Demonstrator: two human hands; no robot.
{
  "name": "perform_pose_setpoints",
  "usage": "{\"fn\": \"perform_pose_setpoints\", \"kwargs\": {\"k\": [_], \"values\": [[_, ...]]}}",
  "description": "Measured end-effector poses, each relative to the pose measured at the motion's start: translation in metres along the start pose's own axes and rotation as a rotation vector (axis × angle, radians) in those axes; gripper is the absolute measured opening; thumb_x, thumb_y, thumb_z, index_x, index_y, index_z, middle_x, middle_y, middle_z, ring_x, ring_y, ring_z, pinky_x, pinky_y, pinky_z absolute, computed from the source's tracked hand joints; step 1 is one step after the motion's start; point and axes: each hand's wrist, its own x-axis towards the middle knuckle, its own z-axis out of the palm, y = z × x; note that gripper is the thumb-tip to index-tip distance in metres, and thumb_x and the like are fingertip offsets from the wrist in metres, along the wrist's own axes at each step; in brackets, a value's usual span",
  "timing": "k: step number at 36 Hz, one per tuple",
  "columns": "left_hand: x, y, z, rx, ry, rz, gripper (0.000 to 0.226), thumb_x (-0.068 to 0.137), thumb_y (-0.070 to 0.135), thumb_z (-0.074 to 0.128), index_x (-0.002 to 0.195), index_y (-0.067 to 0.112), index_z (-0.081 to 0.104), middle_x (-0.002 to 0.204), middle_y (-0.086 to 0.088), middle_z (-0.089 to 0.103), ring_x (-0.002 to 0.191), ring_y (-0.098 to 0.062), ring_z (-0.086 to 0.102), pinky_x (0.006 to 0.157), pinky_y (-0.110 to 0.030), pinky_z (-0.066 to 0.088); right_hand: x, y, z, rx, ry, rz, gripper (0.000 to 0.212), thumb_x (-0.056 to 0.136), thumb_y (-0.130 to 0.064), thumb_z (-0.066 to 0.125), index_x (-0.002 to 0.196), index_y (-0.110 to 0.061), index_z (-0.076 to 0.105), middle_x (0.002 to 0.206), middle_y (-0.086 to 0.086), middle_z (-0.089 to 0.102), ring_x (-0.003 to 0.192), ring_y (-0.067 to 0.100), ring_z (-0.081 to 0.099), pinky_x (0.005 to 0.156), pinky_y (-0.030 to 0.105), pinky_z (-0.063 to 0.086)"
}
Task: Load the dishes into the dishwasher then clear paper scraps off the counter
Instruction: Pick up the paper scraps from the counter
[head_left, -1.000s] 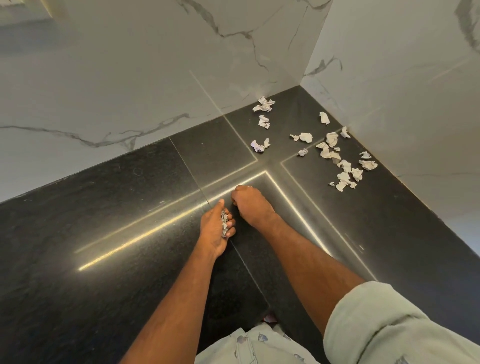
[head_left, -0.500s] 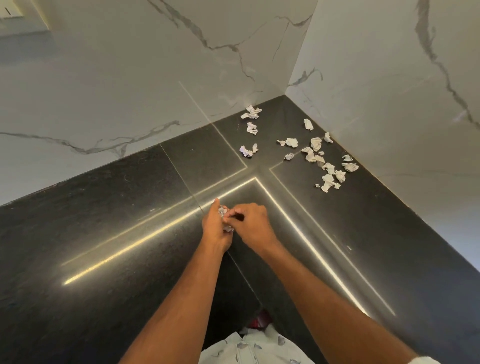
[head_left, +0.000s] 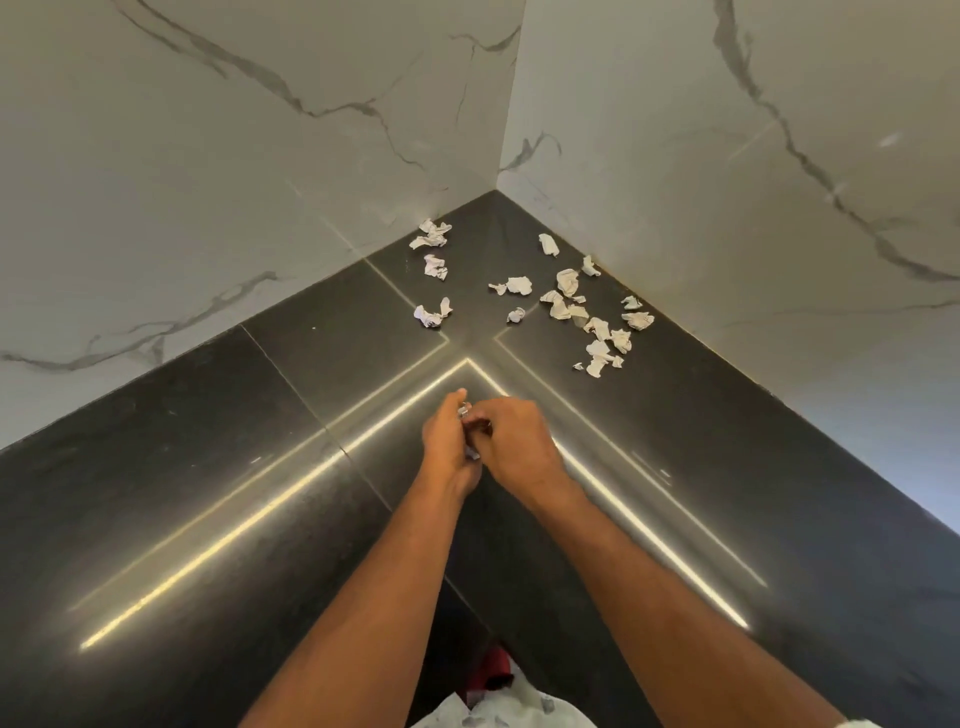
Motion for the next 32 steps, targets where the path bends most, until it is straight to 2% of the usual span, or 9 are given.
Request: {"fn": "perform_pose_setpoints", "kwargs": {"k": [2, 4, 8, 11, 16, 19, 23, 27, 32], "values": [[0.003, -0.006, 0.018, 0.039, -0.013, -0.001, 0.029, 0.095, 0.020, 0.059, 0.066, 0.017, 0.052, 0.049, 0.003, 0.051, 0.038, -0.008, 0.047, 0.037, -0.019, 0.031, 0.003, 0.005, -0.014, -0.047, 0.064, 0.093, 0.010, 0.080, -0.017, 0.065, 0.088, -0.021, 0.061, 0.077, -0.006, 0.064, 0.070, 0.017, 0.058, 0.059, 0.031, 0.044], [0.006, -0.008, 0.033, 0.062, -0.016, -0.006, 0.028, 0.095, 0.019, 0.060, 0.067, 0.019, 0.053, 0.048, 0.004, 0.050, 0.038, -0.008, 0.046, 0.038, -0.018, 0.030, 0.006, 0.018, -0.026, -0.084, 0.100, 0.158, 0.021, 0.078, -0.026, 0.071, 0.090, -0.024, 0.054, 0.079, -0.007, 0.062, 0.071, 0.017, 0.055, 0.058, 0.031, 0.041], [0.018, -0.013, 0.053, 0.133, -0.018, -0.027, 0.033, 0.097, 0.021, 0.060, 0.066, 0.018, 0.047, 0.045, 0.005, 0.045, 0.032, -0.007, 0.039, 0.035, -0.015, 0.028, 0.018, 0.052, -0.040, 0.140, 0.087, 0.211, 0.024, 0.070, -0.026, 0.080, 0.080, -0.029, 0.059, 0.081, -0.010, 0.063, 0.070, 0.012, 0.059, 0.066, 0.036, 0.053], [0.029, -0.014, 0.064, 0.117, -0.007, -0.043, 0.028, 0.097, 0.022, 0.060, 0.073, 0.015, 0.048, 0.052, 0.001, 0.043, 0.036, -0.010, 0.040, 0.033, -0.016, 0.027, 0.026, 0.074, -0.051, 0.246, 0.088, 0.172, 0.028, 0.074, -0.014, 0.083, 0.093, -0.026, 0.065, 0.097, -0.007, 0.064, 0.073, 0.010, 0.062, 0.068, 0.023, 0.052], [0.042, -0.014, 0.080, 0.111, -0.029, -0.031, 0.027, 0.097, 0.021, 0.059, 0.074, 0.016, 0.046, 0.055, 0.001, 0.039, 0.037, -0.008, 0.039, 0.034, -0.016, 0.019, 0.053, 0.124, -0.069, 0.126, 0.217, 0.282, 0.036, 0.084, -0.014, 0.074, 0.117, -0.023, 0.063, 0.122, 0.002, 0.059, 0.100, 0.019, 0.063, 0.094, 0.036, 0.052], [0.045, -0.014, 0.082, 0.124, -0.032, -0.045, 0.027, 0.097, 0.022, 0.059, 0.073, 0.017, 0.046, 0.055, 0.001, 0.040, 0.038, -0.009, 0.040, 0.034, -0.017, 0.020, 0.073, 0.149, -0.076, 0.012, 0.161, 0.377, 0.056, 0.085, -0.029, 0.076, 0.137, -0.026, 0.054, 0.138, 0.008, 0.049, 0.125, 0.028, 0.051, 0.110, 0.038, 0.040], [0.049, -0.012, 0.081, 0.127, -0.039, -0.056, 0.025, 0.099, 0.021, 0.057, 0.076, 0.016, 0.047, 0.057, 0.001, 0.040, 0.040, -0.008, 0.039, 0.034, -0.018, 0.021, 0.093, 0.166, -0.078, -0.026, 0.057, 0.477, 0.070, 0.081, -0.040, 0.080, 0.143, -0.031, 0.048, 0.145, 0.012, 0.042, 0.134, 0.034, 0.043, 0.114, 0.042, 0.037], [0.050, -0.013, 0.077, 0.144, -0.032, -0.060, 0.025, 0.099, 0.021, 0.058, 0.076, 0.015, 0.050, 0.057, 0.001, 0.043, 0.042, -0.009, 0.041, 0.034, -0.020, 0.023, 0.102, 0.166, -0.071, -0.116, 0.016, 0.497, 0.060, 0.084, -0.040, 0.078, 0.139, -0.029, 0.055, 0.140, 0.011, 0.044, 0.132, 0.035, 0.042, 0.109, 0.044, 0.039], [0.055, -0.013, 0.072, 0.151, -0.030, -0.079, 0.023, 0.098, 0.023, 0.061, 0.078, 0.015, 0.051, 0.058, 0.001, 0.046, 0.045, -0.009, 0.043, 0.034, -0.021, 0.025, 0.101, 0.151, -0.059, -0.267, 0.035, 0.346, 0.029, 0.095, -0.018, 0.063, 0.123, -0.020, 0.069, 0.121, 0.012, 0.056, 0.115, 0.033, 0.054, 0.097, 0.039, 0.047]]}}
